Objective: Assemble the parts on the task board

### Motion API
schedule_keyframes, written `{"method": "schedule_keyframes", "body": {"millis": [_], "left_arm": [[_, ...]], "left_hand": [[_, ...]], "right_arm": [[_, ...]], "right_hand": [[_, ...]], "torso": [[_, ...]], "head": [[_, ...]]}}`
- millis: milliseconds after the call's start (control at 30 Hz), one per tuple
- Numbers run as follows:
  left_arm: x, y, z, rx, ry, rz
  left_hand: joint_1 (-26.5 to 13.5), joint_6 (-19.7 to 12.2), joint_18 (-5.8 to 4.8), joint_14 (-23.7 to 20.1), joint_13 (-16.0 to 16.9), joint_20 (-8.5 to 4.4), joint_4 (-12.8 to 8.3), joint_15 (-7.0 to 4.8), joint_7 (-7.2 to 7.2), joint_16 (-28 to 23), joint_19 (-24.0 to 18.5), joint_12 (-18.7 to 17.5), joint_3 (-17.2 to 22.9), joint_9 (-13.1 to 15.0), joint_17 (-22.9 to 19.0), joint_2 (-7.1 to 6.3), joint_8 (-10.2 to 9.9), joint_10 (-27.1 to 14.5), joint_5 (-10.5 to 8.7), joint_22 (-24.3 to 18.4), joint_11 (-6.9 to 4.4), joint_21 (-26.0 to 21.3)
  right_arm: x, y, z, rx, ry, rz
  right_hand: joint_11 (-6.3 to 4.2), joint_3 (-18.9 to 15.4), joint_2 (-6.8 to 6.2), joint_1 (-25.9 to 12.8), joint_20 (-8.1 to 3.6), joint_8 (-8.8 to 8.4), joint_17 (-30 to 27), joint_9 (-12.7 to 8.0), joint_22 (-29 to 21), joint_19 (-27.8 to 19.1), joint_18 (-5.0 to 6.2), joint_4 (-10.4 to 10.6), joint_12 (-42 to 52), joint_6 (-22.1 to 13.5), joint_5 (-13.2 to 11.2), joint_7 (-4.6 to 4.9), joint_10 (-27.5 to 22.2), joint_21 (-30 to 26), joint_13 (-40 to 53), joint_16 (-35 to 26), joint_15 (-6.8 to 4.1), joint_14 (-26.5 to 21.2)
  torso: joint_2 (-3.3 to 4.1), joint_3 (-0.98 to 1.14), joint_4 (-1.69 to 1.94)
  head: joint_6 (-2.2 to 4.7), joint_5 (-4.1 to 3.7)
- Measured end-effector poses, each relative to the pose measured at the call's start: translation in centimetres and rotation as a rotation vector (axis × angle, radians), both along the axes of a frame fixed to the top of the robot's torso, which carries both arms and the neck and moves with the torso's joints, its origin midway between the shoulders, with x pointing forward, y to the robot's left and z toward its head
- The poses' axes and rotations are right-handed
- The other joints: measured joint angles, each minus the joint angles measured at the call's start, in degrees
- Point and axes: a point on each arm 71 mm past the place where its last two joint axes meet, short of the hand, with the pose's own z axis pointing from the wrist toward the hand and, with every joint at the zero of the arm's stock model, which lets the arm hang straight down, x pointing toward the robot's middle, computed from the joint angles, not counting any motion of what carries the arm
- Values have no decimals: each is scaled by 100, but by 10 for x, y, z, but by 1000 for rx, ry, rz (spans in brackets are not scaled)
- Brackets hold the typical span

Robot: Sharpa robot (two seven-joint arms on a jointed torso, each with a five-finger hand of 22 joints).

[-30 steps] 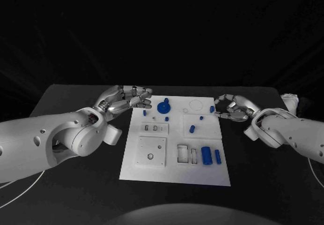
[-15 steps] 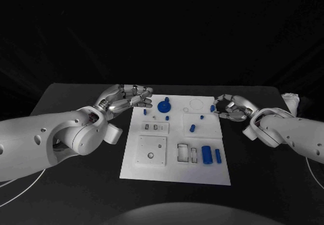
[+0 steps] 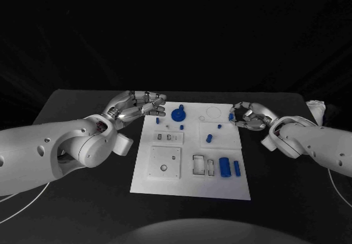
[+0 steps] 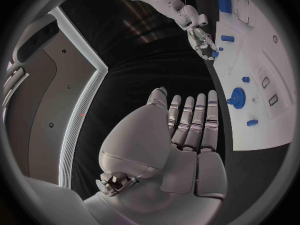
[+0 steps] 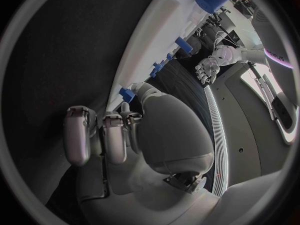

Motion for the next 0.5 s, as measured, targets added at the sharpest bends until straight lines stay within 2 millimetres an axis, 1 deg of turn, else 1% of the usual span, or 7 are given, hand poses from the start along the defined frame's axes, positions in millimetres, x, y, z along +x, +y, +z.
{"method": "schedule_keyframes", "body": {"millis": [33,100,133,233,333,400,500], "left_arm": [[0,0,0,0,0,0],[0,0,0,0,0,-1],[0,0,0,0,0,-1],[0,0,0,0,1,0],[0,1,0,0,1,0],[0,1,0,0,1,0],[0,1,0,0,1,-1]], "left_hand": [[0,0,0,0,0,0,0,0,0,0,0,0,0,0,0,0,0,0,0,0,0,0],[0,0,0,0,0,0,0,0,0,0,0,0,0,0,-2,0,0,0,0,0,0,0],[0,0,0,0,0,0,0,0,0,0,0,0,0,0,-5,0,0,0,0,0,0,0],[0,0,0,0,0,0,0,0,0,0,0,0,0,0,-5,0,0,0,0,0,0,0],[2,0,0,0,0,0,0,0,0,0,0,0,0,0,-5,1,0,0,0,0,0,0],[22,0,0,0,0,0,0,0,0,0,0,0,0,0,-5,22,0,0,0,0,0,0],[22,0,0,0,1,0,0,0,0,0,0,0,0,0,-4,22,0,0,0,0,0,0]], "right_arm": [[0,0,0,0,1,0],[0,0,0,1,2,0],[1,0,0,1,3,0],[1,0,-1,1,5,-1],[1,0,-1,1,6,-1],[1,1,-1,1,6,-1],[2,1,-1,2,7,-1]], "right_hand": [[0,0,0,0,0,0,0,-26,0,0,0,0,0,21,0,21,0,0,0,0,0,0],[0,9,0,0,0,0,0,-59,0,0,0,9,0,51,0,12,0,0,0,0,0,0],[0,17,0,0,0,0,0,-74,0,0,0,17,0,73,0,21,0,0,0,0,0,0],[0,24,0,0,0,0,0,-147,0,0,0,24,0,211,13,21,0,0,0,0,0,0],[0,91,0,0,30,14,0,-231,0,-31,0,6,0,405,174,14,0,-32,0,0,0,0],[0,152,-22,24,31,74,-1,-269,-1,-31,0,-9,0,506,314,9,0,-32,0,0,0,0],[0,191,8,68,30,118,-1,-301,-1,-31,0,-45,0,592,467,6,0,-31,-1,0,0,0]], "torso": [[0,0,0],[0,-1,0],[0,-1,0],[-1,-1,0],[-2,-1,-1],[-2,-1,-1],[-2,-1,-1]], "head": [[-2,0],[-5,0],[-7,0],[-10,-1],[-12,3],[-12,7],[-12,12]]}}
